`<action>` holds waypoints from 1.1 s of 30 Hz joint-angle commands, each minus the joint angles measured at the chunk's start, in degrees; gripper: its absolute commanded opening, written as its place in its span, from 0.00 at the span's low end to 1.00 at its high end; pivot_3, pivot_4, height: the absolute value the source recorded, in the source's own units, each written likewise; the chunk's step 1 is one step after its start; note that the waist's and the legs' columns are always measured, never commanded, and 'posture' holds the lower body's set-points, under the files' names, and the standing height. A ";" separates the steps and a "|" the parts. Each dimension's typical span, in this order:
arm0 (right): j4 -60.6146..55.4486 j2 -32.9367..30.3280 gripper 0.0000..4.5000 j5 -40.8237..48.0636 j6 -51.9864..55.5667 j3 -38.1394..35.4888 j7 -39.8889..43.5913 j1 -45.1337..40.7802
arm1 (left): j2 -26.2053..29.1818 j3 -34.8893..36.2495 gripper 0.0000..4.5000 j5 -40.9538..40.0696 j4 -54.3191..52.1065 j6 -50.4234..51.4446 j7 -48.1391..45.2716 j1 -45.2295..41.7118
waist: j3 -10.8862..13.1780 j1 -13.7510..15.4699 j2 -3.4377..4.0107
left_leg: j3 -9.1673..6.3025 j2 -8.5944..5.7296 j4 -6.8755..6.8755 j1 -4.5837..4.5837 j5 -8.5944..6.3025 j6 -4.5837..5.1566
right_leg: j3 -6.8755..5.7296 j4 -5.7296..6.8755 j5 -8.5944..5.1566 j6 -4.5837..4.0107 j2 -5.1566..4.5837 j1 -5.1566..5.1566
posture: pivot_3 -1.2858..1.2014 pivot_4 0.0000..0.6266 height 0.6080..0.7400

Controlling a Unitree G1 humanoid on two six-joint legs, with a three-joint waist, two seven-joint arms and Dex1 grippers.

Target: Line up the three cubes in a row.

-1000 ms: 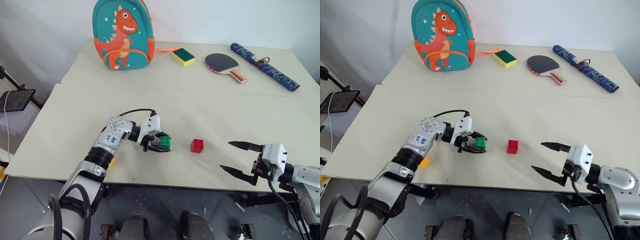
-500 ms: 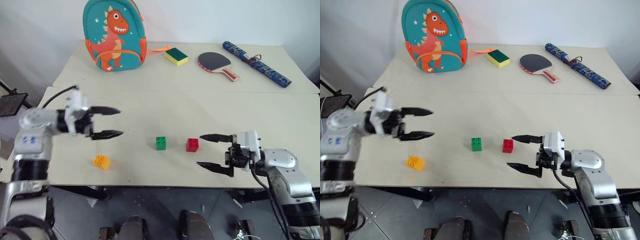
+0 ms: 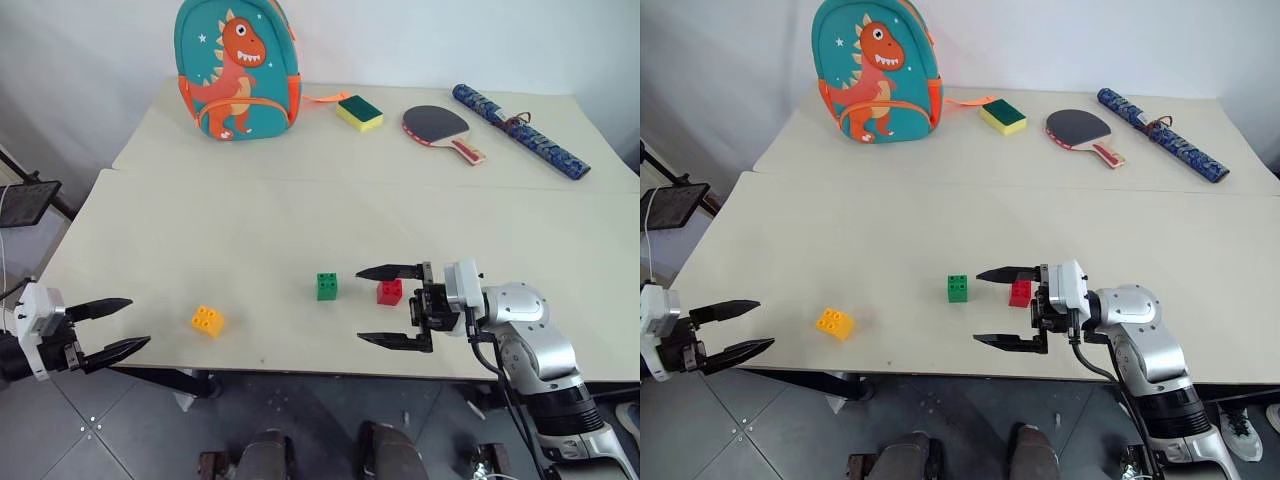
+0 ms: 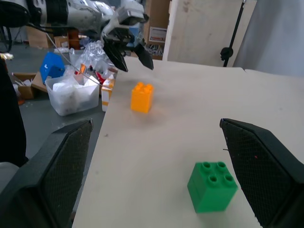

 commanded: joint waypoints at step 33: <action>2.73 -4.62 1.00 -1.78 -5.42 -7.68 -0.50 6.53 | -5.05 -17.33 0.33 0.99 -13.65 0.18 7.52 -5.64 | -0.05 1.12 0.17 | 0.43 0.18 0.23 0.06 -0.27 0.05 | 0.05 -0.12 -0.10 -0.19 0.14 -0.04 | 0.52 0.24 1.00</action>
